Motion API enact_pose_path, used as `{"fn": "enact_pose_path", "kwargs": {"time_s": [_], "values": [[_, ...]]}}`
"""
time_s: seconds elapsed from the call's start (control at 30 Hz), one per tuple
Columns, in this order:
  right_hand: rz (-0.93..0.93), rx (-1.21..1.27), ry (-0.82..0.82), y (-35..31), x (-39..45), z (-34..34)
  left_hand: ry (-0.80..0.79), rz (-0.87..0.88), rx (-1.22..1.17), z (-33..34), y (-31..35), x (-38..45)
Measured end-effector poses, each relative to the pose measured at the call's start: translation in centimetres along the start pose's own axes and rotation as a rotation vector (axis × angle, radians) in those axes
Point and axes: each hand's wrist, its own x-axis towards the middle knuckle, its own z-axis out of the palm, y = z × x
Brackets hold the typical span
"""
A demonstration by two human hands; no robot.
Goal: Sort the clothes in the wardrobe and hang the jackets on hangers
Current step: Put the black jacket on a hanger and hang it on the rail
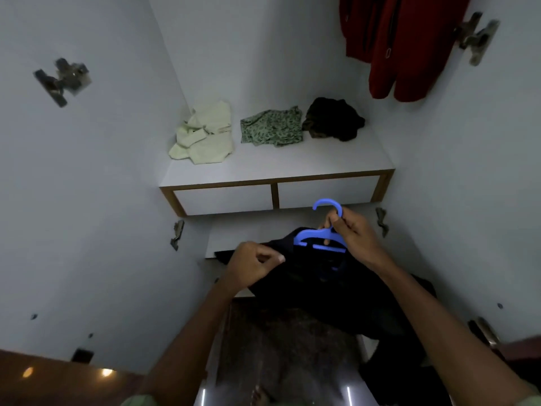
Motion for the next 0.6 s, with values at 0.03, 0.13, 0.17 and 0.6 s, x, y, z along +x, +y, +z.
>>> {"fn": "enact_pose_path", "kwargs": {"time_s": [0.03,0.13,0.17,0.6], "values": [[0.009,-0.043,-0.005,-0.3,-0.2,-0.3,0.038,-0.052,-0.138,-0.3,0.0,-0.2],[-0.006,-0.091,0.006,-1.3,-0.1,-0.9,0.221,-0.14,-0.174,-1.9,-1.3,0.7],[-0.013,-0.088,0.002,-1.7,0.1,-0.9,0.227,-0.148,-0.105,-2.3,-2.2,1.1],[0.039,0.228,0.007,-3.4,2.3,-4.3,-0.22,-0.568,-0.526,-2.9,-6.6,0.9]]}}
